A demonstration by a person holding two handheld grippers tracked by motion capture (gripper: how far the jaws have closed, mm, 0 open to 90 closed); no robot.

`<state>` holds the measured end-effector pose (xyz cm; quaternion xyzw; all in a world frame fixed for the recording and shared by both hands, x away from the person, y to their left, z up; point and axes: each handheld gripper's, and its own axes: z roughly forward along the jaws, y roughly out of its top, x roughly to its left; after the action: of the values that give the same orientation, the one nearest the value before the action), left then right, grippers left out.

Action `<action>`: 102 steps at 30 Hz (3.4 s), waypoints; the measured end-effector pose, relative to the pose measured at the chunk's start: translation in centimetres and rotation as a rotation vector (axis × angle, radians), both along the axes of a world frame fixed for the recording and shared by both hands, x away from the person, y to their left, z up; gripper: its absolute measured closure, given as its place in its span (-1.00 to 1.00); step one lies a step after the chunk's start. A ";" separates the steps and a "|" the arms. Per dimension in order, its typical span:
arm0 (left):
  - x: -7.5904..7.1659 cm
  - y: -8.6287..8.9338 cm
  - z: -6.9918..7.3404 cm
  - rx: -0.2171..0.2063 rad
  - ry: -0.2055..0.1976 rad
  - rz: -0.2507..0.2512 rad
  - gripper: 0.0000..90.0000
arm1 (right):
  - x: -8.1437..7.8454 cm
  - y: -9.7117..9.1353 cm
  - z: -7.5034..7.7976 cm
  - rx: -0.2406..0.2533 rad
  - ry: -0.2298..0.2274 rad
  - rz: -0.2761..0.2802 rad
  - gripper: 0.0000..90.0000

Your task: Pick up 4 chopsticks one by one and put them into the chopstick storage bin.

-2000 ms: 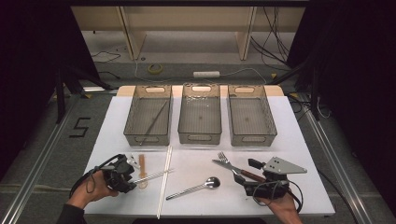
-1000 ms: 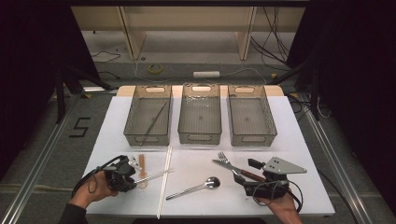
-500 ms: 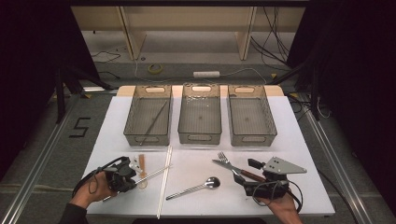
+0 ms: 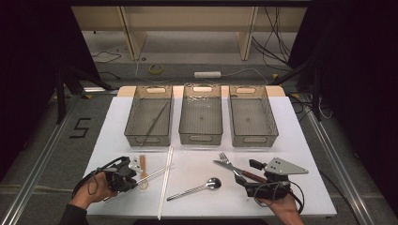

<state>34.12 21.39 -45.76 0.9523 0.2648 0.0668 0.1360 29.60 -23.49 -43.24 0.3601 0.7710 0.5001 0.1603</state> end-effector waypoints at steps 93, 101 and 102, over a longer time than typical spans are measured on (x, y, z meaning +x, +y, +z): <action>13.6 0.5 11.1 -0.438 -0.414 0.484 0.88 | 0.3 -0.1 -0.3 0.006 0.021 -0.004 -0.47; 15.5 0.3 10.2 -0.423 -0.414 0.519 0.88 | 0.3 -0.1 -0.3 0.007 0.025 -0.001 -0.47; 15.7 0.3 10.0 -0.423 -0.408 0.524 0.88 | 0.3 -0.1 -0.3 0.007 0.025 -0.001 -0.47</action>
<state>49.80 21.70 -35.79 0.7707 0.4744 0.2309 0.3573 29.90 -23.59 -43.58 0.3670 0.7712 0.4982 0.1498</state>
